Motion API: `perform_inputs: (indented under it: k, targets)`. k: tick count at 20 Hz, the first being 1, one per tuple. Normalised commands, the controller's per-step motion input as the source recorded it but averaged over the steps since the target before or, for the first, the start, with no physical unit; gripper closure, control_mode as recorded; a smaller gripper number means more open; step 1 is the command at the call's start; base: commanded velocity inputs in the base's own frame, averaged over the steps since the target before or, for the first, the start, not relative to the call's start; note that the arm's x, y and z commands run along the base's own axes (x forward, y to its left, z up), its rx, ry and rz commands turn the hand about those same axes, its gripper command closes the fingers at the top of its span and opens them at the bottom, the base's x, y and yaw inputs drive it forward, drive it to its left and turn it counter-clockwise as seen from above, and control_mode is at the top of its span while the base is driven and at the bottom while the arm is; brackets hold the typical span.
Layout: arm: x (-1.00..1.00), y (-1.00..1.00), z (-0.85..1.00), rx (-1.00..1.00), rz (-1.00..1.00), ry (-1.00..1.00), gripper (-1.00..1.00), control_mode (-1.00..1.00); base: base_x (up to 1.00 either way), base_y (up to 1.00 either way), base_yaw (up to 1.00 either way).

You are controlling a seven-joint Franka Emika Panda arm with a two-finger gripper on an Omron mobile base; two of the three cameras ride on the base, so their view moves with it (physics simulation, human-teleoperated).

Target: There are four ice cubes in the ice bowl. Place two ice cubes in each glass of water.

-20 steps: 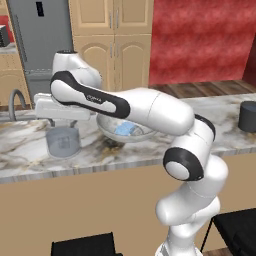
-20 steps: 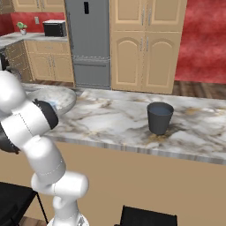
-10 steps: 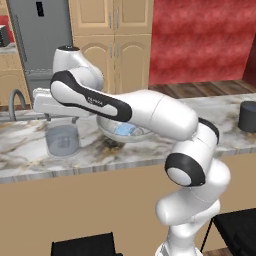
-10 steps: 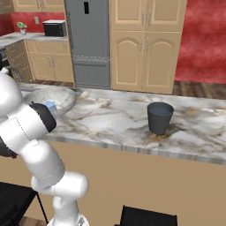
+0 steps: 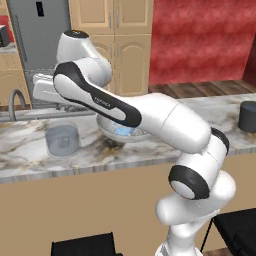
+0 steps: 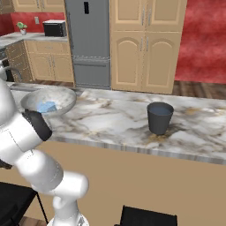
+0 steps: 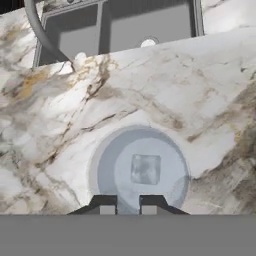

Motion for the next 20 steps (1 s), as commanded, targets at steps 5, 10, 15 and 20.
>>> perform_inputs:
  k: [5, 10, 15, 20]
  targets:
    - [-0.76, -0.96, 0.45, 0.19, 0.00, -0.35, 1.00, -1.00, 0.00, 0.00, 0.00]
    - [-0.78, -1.00, 0.01, 0.13, 0.00, -0.17, 1.00, -1.00, 0.00, 0.00, 0.00]
    - [-0.86, -1.00, 0.00, 0.06, 0.01, -0.05, 1.00, -1.00, 0.00, 0.00, 0.00]
    - [-0.65, -1.00, 0.06, 0.02, 0.04, -0.15, 1.00, -1.00, 0.00, 0.00, 0.00]
